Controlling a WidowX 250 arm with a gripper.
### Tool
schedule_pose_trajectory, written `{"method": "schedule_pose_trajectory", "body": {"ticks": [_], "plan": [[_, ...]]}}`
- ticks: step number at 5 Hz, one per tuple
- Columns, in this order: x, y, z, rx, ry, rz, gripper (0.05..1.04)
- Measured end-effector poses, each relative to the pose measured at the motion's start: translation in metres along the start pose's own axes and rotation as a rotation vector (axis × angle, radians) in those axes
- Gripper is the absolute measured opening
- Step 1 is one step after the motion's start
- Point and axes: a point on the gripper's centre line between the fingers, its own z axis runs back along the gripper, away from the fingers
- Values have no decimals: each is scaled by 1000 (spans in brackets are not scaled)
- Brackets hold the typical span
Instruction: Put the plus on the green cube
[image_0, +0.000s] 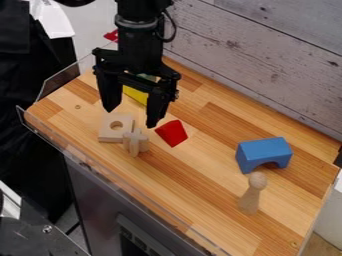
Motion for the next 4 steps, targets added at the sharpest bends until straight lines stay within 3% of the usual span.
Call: {"method": "schedule_pose_trajectory", "body": {"ticks": [1,2,4], "plan": [[-3,0,-7,0,31,1,999],[1,5,-16,4,45,-85,999],[13,10,-26,32,3,-155,999]]}}
